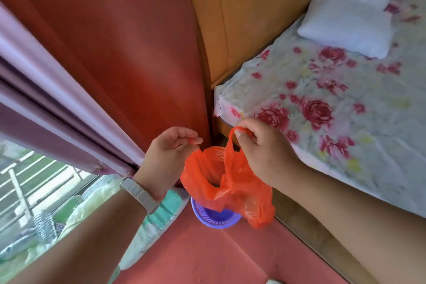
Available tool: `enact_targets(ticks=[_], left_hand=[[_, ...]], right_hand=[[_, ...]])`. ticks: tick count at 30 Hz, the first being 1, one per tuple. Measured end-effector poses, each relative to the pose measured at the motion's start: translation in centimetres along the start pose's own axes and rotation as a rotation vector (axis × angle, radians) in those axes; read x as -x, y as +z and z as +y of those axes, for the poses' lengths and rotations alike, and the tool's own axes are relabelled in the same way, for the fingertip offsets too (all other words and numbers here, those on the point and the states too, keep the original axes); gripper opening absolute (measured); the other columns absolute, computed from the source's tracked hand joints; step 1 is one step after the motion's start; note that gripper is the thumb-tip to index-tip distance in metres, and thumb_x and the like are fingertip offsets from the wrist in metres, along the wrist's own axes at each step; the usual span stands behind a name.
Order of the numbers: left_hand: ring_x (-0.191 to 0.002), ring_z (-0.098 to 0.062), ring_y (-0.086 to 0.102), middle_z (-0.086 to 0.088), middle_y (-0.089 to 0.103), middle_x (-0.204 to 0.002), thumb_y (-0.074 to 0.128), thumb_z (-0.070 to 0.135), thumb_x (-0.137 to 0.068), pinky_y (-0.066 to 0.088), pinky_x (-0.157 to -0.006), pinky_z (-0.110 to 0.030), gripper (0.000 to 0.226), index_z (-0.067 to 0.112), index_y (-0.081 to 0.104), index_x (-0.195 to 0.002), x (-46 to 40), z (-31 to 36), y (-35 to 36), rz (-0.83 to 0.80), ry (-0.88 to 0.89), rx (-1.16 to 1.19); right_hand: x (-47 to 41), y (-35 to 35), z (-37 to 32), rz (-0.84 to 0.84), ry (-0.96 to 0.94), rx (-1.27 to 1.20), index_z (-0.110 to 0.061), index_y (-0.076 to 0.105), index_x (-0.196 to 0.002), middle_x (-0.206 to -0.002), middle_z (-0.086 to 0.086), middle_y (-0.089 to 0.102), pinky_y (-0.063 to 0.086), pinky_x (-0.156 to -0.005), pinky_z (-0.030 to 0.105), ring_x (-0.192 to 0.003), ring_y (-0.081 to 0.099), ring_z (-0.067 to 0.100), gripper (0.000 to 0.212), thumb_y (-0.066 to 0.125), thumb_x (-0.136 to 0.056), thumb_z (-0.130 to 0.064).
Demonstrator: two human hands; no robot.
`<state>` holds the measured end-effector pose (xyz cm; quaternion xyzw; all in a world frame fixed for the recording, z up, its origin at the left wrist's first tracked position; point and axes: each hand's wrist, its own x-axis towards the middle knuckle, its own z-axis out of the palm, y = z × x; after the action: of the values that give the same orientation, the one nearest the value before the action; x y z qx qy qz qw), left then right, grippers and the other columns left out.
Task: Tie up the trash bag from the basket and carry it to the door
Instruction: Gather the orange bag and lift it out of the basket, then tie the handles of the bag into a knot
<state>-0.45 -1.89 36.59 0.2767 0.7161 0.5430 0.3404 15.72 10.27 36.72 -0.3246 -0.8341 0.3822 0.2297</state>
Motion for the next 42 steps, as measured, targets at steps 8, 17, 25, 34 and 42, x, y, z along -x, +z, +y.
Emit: enact_targets(ticks=[8, 17, 25, 34, 42], left_hand=[[-0.086, -0.021, 0.071, -0.008, 0.074, -0.099, 0.051, -0.005, -0.088, 0.048, -0.090, -0.053, 0.024, 0.015, 0.061, -0.095, 3.2, 14.6, -3.4, -0.025, 0.117, 0.040], [-0.080, -0.022, 0.072, 0.000, 0.075, -0.087, 0.062, -0.007, -0.075, 0.053, -0.075, -0.044, 0.036, 0.023, 0.063, -0.093, 8.0, 25.7, -5.9, -0.069, 0.312, -0.154], [-0.069, -0.021, 0.067, -0.009, 0.071, -0.084, 0.052, -0.009, -0.081, 0.045, -0.055, -0.020, 0.028, 0.010, 0.062, -0.100, 11.9, 31.1, -5.4, -0.136, 0.348, -0.016], [-0.072, -0.027, 0.065, -0.016, 0.069, -0.087, 0.049, 0.043, -0.090, 0.048, -0.062, -0.031, 0.040, 0.010, 0.058, -0.110, 14.0, 34.0, -6.3, -0.552, -0.042, 0.266], [-0.083, -0.033, 0.067, -0.024, 0.069, -0.099, 0.015, 0.082, -0.078, 0.044, -0.077, -0.039, 0.095, 0.010, 0.053, -0.127, 13.9, 33.8, -5.5, -0.750, -0.147, 0.205]], right_hand=[[0.6, -9.3, -12.6, 0.054, -0.156, 0.028, -0.023, 0.062, -0.101, -0.080, -0.018, 0.057, 0.037, -0.066, 0.010, -0.075, 0.054, 0.001, 0.013, 0.050, -0.102, -0.020], [2.5, -17.1, -22.1, 0.158, -0.260, 0.048, -0.023, 0.063, -0.093, -0.068, -0.004, 0.062, 0.050, -0.062, 0.034, -0.065, 0.060, 0.012, 0.013, 0.053, -0.100, -0.018], [2.7, -20.3, -28.4, 0.285, -0.221, 0.149, -0.019, 0.073, -0.094, -0.092, -0.001, 0.061, 0.046, -0.074, 0.024, -0.079, 0.059, 0.013, 0.014, 0.059, -0.095, -0.017], [2.3, -21.6, -32.4, 0.354, -0.078, 0.208, -0.014, 0.069, -0.079, -0.072, 0.001, 0.070, 0.053, -0.067, 0.037, -0.072, 0.064, 0.019, 0.015, 0.058, -0.089, -0.017], [3.9, -21.1, -34.8, 0.281, -0.173, 0.181, -0.015, 0.067, -0.075, -0.066, 0.002, 0.066, 0.049, -0.062, 0.036, -0.065, 0.060, 0.017, 0.015, 0.061, -0.088, -0.017]])
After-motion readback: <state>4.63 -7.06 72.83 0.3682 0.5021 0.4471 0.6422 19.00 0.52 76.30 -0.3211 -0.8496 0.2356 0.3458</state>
